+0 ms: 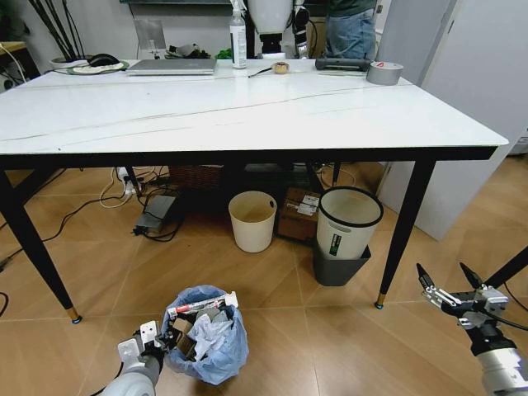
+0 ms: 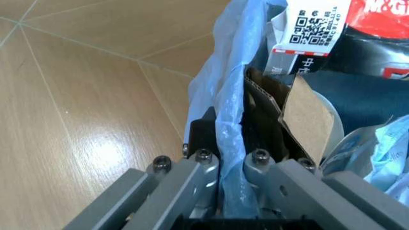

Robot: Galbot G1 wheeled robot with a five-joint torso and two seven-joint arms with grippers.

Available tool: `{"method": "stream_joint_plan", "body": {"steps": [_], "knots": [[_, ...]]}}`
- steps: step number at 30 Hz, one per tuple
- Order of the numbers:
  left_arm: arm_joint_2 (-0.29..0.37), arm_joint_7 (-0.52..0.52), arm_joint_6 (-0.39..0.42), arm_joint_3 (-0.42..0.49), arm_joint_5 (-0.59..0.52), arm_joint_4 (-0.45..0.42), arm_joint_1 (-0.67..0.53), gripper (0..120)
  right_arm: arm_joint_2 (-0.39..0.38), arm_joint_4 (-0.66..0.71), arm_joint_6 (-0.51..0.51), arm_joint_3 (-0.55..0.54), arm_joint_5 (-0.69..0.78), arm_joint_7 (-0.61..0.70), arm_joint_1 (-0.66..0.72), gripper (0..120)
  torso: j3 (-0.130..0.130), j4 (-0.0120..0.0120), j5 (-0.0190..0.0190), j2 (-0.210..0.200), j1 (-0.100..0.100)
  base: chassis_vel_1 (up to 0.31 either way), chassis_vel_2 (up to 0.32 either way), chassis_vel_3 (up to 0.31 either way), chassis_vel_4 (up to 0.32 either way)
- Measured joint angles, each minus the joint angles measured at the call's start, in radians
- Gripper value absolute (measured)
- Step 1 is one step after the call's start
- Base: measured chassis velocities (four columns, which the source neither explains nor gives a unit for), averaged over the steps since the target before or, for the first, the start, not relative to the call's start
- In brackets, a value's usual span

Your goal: Pick up the trash bin and place the trash from the table into it.

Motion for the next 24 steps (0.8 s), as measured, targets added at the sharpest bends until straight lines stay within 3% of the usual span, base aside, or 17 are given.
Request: {"method": "stream_joint_plan", "body": {"steps": [13,24], "knots": [[-0.013,0.007,-0.004,0.0,0.013,0.008,0.001,15,0.0,0.0,0.0,0.0,0.0,0.0,0.0,100,0.0,0.0,0.0,0.001,0.0,0.0,0.0,0.0,0.0],[0.001,0.011,-0.005,-0.001,0.014,-0.039,0.038,54,0.0,0.0,0.0,0.0,0.0,0.0,0.0,100,0.001,0.0,0.0,0.001,0.0,0.0,0.0,0.0,0.0]]}}
